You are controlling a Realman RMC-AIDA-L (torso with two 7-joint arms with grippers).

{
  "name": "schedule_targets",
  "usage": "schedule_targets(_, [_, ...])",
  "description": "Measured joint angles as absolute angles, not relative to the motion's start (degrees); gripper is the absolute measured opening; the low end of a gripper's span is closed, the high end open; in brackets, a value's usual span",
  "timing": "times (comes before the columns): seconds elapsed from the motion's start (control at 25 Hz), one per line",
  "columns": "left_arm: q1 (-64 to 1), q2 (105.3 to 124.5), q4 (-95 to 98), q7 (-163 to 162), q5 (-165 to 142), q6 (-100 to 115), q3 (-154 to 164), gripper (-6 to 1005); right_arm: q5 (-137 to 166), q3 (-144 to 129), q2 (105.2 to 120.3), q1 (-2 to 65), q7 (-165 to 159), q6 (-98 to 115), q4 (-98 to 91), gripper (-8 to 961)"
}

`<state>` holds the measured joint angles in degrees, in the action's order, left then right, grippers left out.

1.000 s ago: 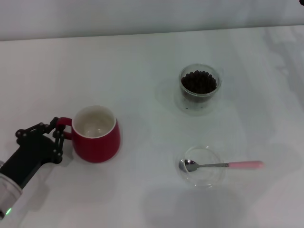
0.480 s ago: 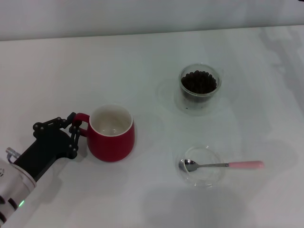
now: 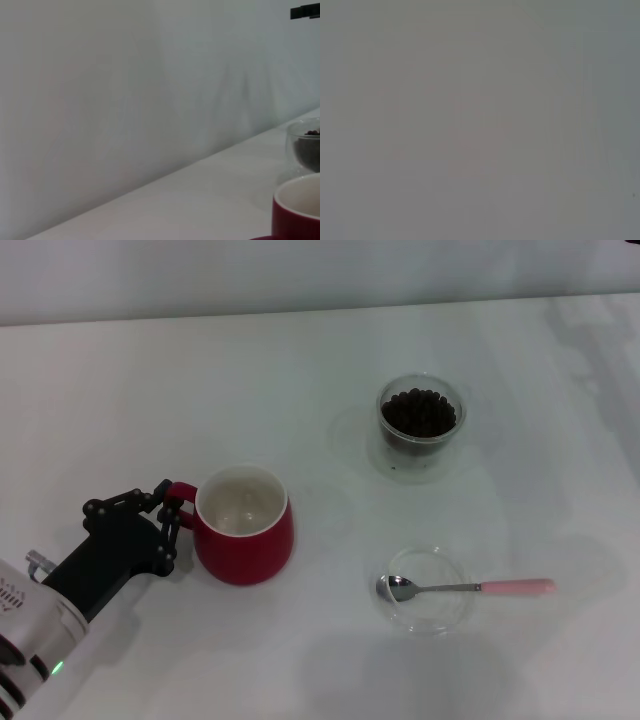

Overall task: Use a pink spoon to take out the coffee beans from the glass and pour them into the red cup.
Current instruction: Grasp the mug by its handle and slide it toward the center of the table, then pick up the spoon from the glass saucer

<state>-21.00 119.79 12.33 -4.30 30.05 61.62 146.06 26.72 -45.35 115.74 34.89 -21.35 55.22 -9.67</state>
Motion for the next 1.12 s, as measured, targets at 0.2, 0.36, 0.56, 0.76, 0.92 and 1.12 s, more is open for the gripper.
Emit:
schedule_targets(0.2, [-20.8,119.80,12.3,-4.2,29.5,61.6,146.4,131,26.7,-45.4,115.74,34.9,-21.4,55.3,-9.7,865])
schedule_targets(0.36, [-20.3,119.80,12.4,-3.9,29.5,61.5,146.4,143,26.7,-45.3,115.72,34.9,-21.4,55.3,-9.7,865])
schedule_targets(0.56, [-19.4,119.79,12.7,-3.9,29.5,61.9,146.4,310,26.7,-45.4,115.62,34.7,-21.4,55.3,-9.8,865])
schedule_targets(0.76, [-17.8,119.71,13.7,-3.8,29.8,62.0,146.4,491,26.7,-45.4,115.59,34.4,-21.4,55.3,-10.0,865])
schedule_targets(0.92, [-16.5,119.68,13.9,-3.8,29.9,62.9,146.4,572,26.7,-45.4,115.51,34.4,-21.4,55.3,-10.0,865])
schedule_targets(1.12, [-13.3,119.46,13.5,-4.2,30.1,68.7,146.0,599,26.7,-45.4,115.49,34.4,-21.4,55.3,-10.0,864])
